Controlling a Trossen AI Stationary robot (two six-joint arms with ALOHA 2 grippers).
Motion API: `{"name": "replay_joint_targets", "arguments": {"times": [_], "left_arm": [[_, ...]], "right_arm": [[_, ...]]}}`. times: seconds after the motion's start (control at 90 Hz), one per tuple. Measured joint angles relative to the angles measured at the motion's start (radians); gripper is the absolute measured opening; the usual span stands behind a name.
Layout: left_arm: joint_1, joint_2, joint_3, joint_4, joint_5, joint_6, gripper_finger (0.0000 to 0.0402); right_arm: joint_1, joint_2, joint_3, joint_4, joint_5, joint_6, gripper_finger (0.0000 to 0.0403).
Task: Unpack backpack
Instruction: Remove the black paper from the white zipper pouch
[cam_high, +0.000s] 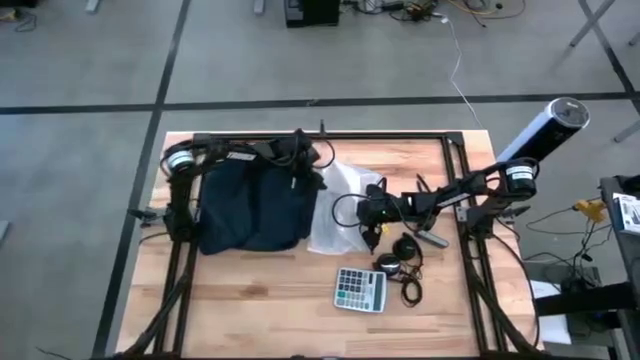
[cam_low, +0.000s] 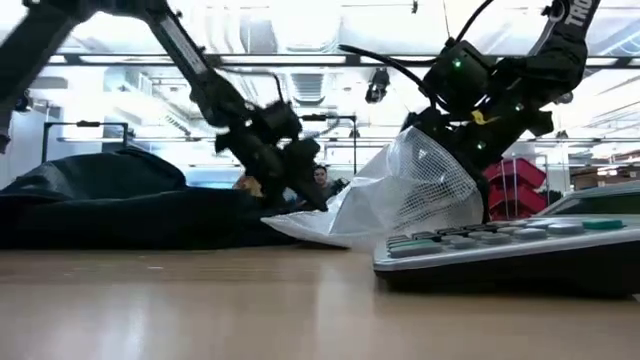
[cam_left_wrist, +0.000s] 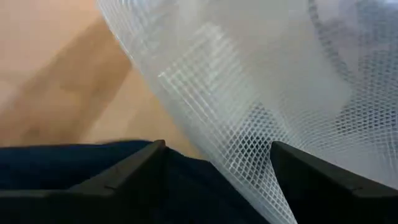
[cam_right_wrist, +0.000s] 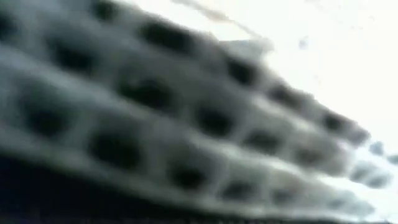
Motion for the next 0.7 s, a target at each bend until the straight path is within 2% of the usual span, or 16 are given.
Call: {"name": "replay_joint_targets", "arguments": {"times": [0.067,0.267,0.333,0.422,0.578,0.611,0.7], "left_arm": [[0.001,0.040,0.040,0.002,0.045,-0.005,0.0279],[-0.003,0.032,0.049,-0.034,0.018,0.036,0.0275],[-0.007,0.031,0.045,-0.033,0.001,0.053,0.0263],[-0.015,0.030,0.043,-0.034,-0.028,0.072,0.0206],[-0.015,0.022,0.042,-0.060,-0.019,0.081,0.0034],[-0.015,0.015,0.042,-0.071,-0.011,0.079,0.0019],[-0.015,-0.030,0.041,-0.110,-0.002,0.093,0.0014]], "right_arm": [[0.000,0.000,0.000,-0.004,0.000,0.006,0.0000],[0.006,0.008,-0.002,-0.009,0.001,0.007,0.0000],[0.006,0.009,-0.001,-0.009,0.001,0.004,0.0000],[0.006,0.008,0.000,-0.007,0.001,-0.002,0.0000],[0.008,-0.006,0.001,0.002,0.002,-0.016,0.0000],[0.008,-0.013,0.001,-0.002,0.003,-0.019,0.0000],[0.008,-0.040,0.001,-0.025,0.001,-0.020,0.0000]]}}
